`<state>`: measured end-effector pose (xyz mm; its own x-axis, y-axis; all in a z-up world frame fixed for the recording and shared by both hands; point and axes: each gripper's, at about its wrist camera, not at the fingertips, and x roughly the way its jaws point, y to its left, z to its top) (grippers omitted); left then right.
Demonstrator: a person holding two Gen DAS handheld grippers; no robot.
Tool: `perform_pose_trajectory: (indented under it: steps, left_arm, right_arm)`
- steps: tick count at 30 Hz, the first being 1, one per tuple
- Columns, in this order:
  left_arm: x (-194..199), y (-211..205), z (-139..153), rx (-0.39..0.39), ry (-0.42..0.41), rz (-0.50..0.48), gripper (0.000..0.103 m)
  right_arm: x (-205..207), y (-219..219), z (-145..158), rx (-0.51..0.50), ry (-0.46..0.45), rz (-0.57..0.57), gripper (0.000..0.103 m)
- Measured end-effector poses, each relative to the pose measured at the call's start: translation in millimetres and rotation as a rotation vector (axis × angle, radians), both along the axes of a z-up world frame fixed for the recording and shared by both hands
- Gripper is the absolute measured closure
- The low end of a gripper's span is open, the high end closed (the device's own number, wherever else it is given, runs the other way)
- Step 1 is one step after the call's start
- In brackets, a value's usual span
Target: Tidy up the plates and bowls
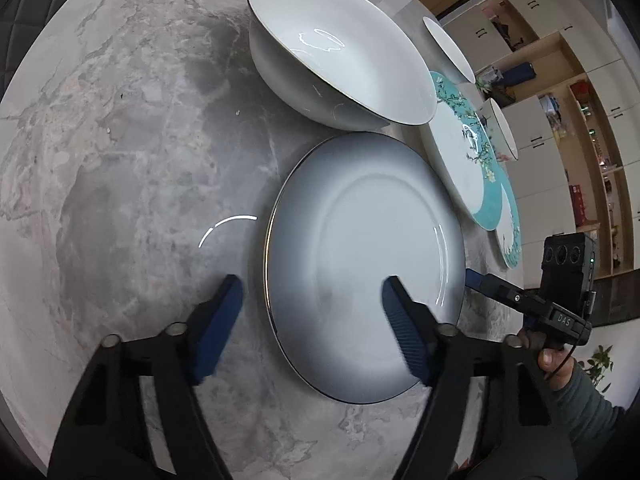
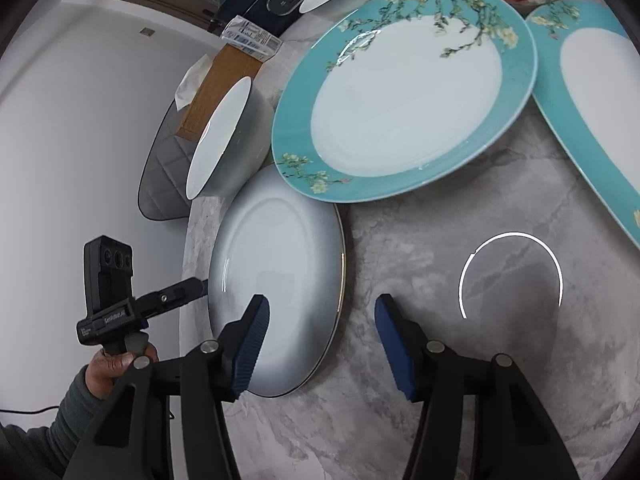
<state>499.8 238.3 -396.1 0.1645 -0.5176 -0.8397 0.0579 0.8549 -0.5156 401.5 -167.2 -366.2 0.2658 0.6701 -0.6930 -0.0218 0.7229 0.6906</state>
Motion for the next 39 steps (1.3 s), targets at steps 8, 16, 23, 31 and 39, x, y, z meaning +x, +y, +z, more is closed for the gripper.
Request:
perform_pose_trajectory:
  steps: [8,16,23,31,39]
  left_arm:
    - [16.9,0.1,6.8,0.079,-0.004,-0.082,0.061]
    - [17.0,12.7,6.3,0.125,-0.001,-0.057,0.082]
    - [19.2,6.5,4.8,0.113,0.022,-0.025,0.084]
    - [5.7,1.2,3.8,0.091,0.004,0.014,0.085]
    - [-12.3,9.0,16.3,0.108,-0.027,0.039,0.086]
  right_arm:
    - [6.1,17.0,-1.3,0.040,-0.019,0.073,0.039]
    - [14.3,4.8,-11.3,-0.019,0.043,0.066,0.089]
    - [9.8,1.5,-8.8,-0.061,0.052,0.052,0.088]
    - [9.6,4.1,-5.2,-0.073,0.060,0.034,0.088]
    - [8.8,17.6,1.3,-0.079,0.034,0.046,0.088]
